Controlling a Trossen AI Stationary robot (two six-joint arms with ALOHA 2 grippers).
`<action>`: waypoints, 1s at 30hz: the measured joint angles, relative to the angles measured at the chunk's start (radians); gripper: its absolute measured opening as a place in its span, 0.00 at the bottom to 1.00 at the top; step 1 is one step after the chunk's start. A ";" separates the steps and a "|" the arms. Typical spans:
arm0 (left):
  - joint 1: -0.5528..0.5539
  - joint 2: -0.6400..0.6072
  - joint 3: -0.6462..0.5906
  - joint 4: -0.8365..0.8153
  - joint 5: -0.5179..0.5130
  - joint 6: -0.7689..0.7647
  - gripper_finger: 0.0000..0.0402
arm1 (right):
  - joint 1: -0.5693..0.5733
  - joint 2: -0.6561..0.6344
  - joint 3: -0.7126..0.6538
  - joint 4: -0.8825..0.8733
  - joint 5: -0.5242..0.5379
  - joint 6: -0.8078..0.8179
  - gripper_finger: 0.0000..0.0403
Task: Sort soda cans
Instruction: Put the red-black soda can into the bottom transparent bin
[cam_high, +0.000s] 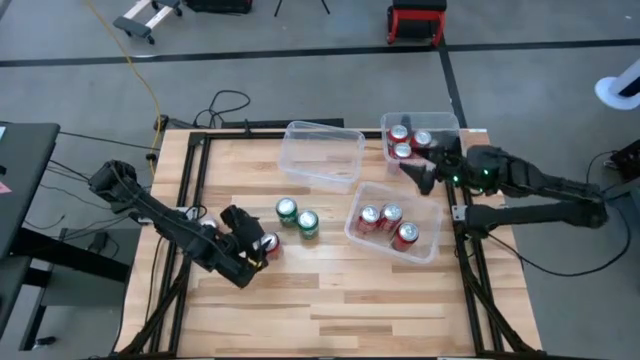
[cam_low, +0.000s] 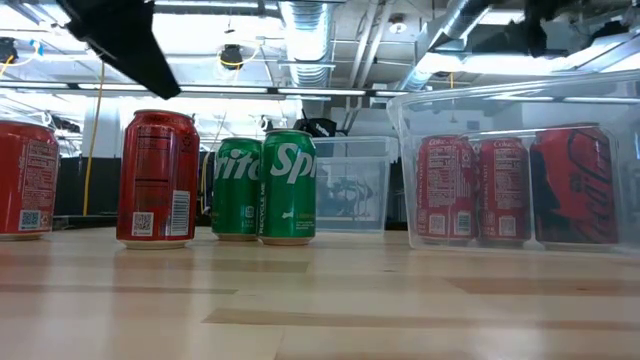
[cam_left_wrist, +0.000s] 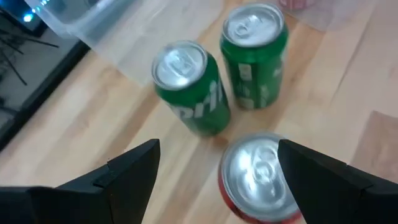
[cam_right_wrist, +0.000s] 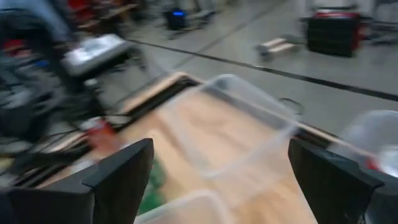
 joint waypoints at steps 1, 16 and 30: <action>-0.009 0.000 -0.004 -0.005 0.000 -0.020 0.80 | 0.033 0.000 0.000 0.013 0.000 -0.001 0.96; 0.009 -0.005 -0.007 0.001 0.125 -0.002 0.80 | 0.324 0.040 -0.001 0.168 0.001 -0.050 0.96; 0.175 -0.004 -0.007 0.065 0.435 0.160 0.99 | 0.422 0.116 -0.001 0.174 0.003 -0.011 0.96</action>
